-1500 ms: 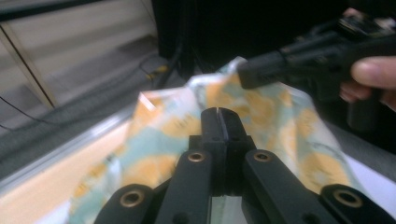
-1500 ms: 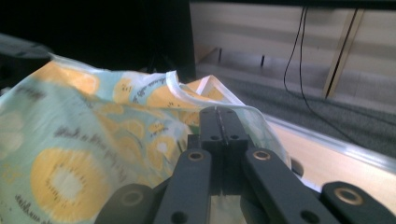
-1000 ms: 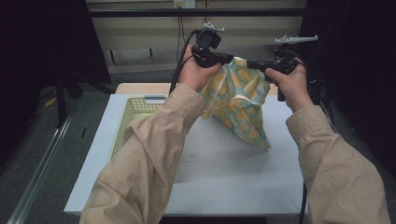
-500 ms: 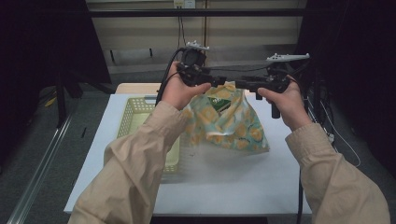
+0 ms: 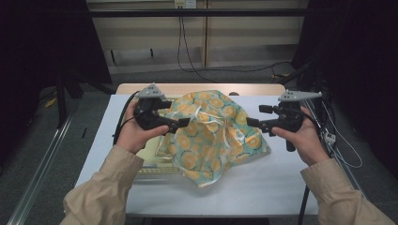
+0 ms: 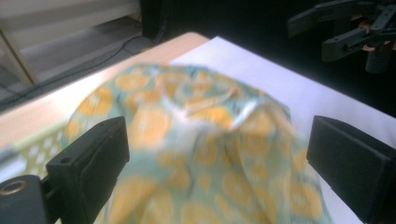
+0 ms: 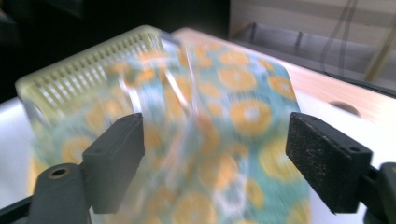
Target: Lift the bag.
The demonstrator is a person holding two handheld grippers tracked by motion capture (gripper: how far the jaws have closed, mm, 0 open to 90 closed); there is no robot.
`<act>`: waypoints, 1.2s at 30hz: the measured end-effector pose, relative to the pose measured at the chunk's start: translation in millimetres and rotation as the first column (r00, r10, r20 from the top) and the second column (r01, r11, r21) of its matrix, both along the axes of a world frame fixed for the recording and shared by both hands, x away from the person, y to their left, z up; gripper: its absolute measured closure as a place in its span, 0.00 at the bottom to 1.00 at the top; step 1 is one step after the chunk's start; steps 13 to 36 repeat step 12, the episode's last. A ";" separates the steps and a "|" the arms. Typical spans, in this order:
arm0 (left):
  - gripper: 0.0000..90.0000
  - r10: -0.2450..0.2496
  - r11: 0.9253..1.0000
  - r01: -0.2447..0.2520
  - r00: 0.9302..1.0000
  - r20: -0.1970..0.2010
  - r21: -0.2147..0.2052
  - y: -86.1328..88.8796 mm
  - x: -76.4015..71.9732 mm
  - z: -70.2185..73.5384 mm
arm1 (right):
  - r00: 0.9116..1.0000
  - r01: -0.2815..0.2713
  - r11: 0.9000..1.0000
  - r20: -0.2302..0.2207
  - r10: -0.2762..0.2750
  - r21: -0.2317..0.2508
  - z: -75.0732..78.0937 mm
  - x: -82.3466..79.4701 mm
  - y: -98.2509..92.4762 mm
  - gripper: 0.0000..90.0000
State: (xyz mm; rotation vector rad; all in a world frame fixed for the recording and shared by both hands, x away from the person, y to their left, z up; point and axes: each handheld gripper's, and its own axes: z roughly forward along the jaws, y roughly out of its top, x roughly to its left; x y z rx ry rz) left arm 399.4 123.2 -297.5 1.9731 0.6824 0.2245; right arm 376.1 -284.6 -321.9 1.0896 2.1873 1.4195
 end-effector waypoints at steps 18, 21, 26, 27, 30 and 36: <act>0.08 0.055 0.998 -0.055 0.998 -0.020 -0.025 48.5 -42.2 -61.6 | 0.999 0.025 1.000 -0.025 -0.025 -0.018 -57.1 -54.1 -14.3 0.19; 0.08 0.055 0.998 -0.055 0.998 -0.020 -0.025 48.5 -42.2 -61.6 | 0.999 0.025 1.000 -0.025 -0.025 -0.018 -57.1 -54.1 -14.3 0.19; 0.08 0.055 0.998 -0.055 0.998 -0.020 -0.025 48.5 -42.2 -61.6 | 0.999 0.025 1.000 -0.025 -0.025 -0.018 -57.1 -54.1 -14.3 0.19; 0.08 0.055 0.998 -0.055 0.998 -0.020 -0.025 48.5 -42.2 -61.6 | 0.999 0.025 1.000 -0.025 -0.025 -0.018 -57.1 -54.1 -14.3 0.19; 0.08 0.055 0.998 -0.055 0.998 -0.020 -0.025 48.5 -42.2 -61.6 | 0.999 0.025 1.000 -0.025 -0.025 -0.018 -57.1 -54.1 -14.3 0.19; 0.08 0.055 0.998 -0.055 0.998 -0.020 -0.025 48.5 -42.2 -61.6 | 0.999 0.025 1.000 -0.025 -0.025 -0.018 -57.1 -54.1 -14.3 0.19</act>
